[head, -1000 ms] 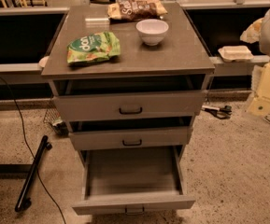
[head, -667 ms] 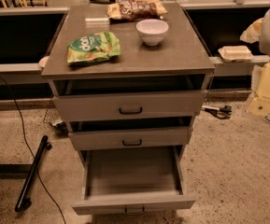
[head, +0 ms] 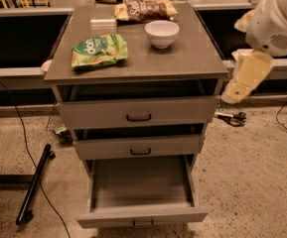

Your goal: Place green rice chip bag into bottom drawer

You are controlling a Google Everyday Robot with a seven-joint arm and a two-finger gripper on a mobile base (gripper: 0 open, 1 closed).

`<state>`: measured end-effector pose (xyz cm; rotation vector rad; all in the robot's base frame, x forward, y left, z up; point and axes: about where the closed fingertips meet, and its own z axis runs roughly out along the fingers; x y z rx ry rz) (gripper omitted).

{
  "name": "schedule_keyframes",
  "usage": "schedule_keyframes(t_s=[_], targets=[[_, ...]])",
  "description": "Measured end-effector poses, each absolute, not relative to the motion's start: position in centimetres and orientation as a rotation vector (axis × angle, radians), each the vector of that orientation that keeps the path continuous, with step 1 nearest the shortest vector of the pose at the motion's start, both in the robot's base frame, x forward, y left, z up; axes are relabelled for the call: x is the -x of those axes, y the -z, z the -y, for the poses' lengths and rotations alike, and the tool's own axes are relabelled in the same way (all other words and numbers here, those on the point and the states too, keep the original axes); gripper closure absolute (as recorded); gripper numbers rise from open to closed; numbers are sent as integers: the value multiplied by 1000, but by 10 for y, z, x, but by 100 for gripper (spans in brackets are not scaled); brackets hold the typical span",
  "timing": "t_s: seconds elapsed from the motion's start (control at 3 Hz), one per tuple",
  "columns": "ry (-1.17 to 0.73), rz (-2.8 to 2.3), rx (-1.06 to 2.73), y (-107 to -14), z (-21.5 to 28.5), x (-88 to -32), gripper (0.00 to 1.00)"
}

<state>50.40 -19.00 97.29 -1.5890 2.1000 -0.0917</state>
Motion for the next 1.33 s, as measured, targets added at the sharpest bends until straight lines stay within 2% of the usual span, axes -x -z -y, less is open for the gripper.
schedule_keyframes(t_s=[0.33, 0.67, 1.33], targets=[[55, -1993, 1510, -967, 162, -552, 0], [55, -1993, 1510, -967, 162, -552, 0], [-9, -1917, 1554, -937, 114, -619, 0]])
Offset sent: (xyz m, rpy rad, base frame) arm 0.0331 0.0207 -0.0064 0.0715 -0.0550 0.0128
